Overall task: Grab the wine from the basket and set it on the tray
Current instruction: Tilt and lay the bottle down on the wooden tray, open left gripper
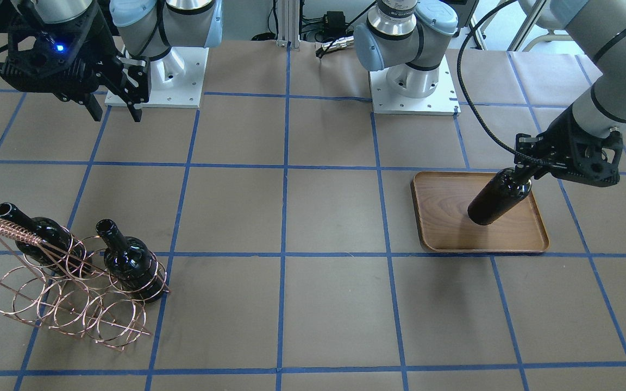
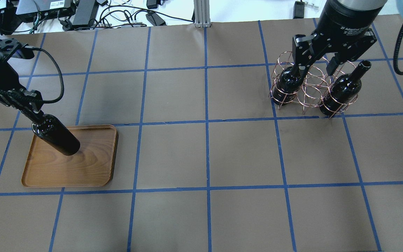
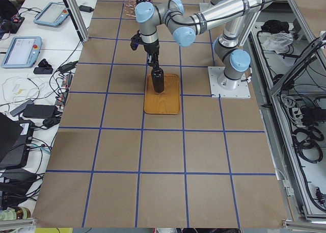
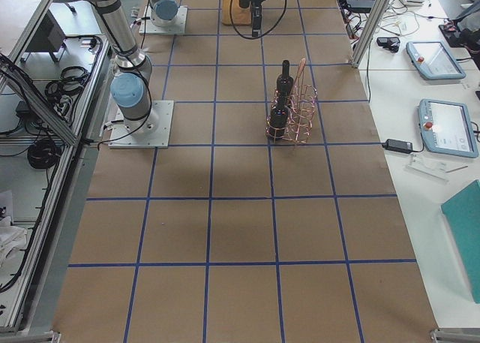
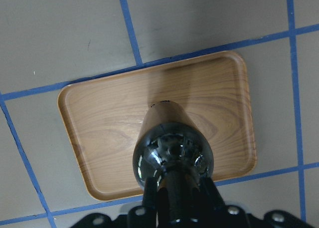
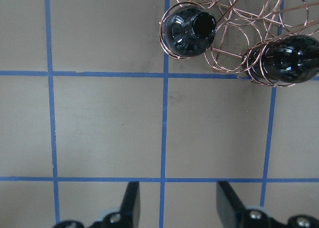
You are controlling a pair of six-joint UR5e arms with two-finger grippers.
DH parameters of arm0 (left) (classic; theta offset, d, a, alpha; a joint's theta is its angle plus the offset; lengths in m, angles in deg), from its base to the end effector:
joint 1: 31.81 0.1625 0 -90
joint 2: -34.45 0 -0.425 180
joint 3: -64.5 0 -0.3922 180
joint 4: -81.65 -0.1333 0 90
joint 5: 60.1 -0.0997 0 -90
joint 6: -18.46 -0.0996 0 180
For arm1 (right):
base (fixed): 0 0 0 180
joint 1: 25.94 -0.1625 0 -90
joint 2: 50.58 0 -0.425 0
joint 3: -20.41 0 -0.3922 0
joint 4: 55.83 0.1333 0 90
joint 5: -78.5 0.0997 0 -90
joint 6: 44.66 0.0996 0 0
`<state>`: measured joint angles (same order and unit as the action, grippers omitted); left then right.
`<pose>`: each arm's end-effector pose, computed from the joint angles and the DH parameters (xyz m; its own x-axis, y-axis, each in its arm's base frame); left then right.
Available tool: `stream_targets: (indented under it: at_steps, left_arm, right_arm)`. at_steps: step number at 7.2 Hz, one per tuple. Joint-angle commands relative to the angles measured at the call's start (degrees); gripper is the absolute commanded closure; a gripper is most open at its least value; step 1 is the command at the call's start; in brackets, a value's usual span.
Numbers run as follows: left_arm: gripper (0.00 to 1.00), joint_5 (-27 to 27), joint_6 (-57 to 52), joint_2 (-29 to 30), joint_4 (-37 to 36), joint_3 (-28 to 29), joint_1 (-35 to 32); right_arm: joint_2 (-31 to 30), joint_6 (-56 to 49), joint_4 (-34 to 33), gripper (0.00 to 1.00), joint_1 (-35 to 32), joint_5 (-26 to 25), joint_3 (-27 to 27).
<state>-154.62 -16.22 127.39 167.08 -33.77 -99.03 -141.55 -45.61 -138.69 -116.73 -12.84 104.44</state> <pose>0.0756 -0.5041 0.4005 -0.9776 0.2106 0.0014 0.2087 0.9680 0.1396 0.1376 -0.4796 0.5349 -0.9993 -0.0304 0.0233 -0.0304 0.9995 0.0039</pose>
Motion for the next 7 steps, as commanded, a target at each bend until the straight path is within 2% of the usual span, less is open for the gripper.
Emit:
stream_targets:
  at_steps: [1,3,4,5,6,7]
  left_arm:
    - [1.00,0.0,-0.7,0.6,0.1,-0.1,0.4]
    - [1.00,0.0,-0.7,1.2,0.0,-0.2,0.4]
    - [0.92,0.0,-0.7,1.2,0.0,-0.1,0.4]
    - [0.60,0.0,-0.5,1.2,0.0,-0.1,0.4]
    - [0.36,0.0,-0.1,1.2,0.0,-0.1,0.4]
    - [0.17,-0.1,0.1,1.0,0.1,-0.1,0.4]
  right_arm:
    - [0.0,0.0,0.1,0.39,0.0,-0.2,0.0]
    - [0.0,0.2,0.0,0.39,0.0,0.0,0.0]
    - [0.0,0.2,0.0,0.39,0.0,0.2,0.0]
    - [0.0,0.2,0.1,0.39,-0.1,0.1,0.0]
    - [0.0,0.2,0.1,0.39,0.0,0.1,0.0]
    - [0.0,0.2,0.1,0.39,0.0,0.1,0.0]
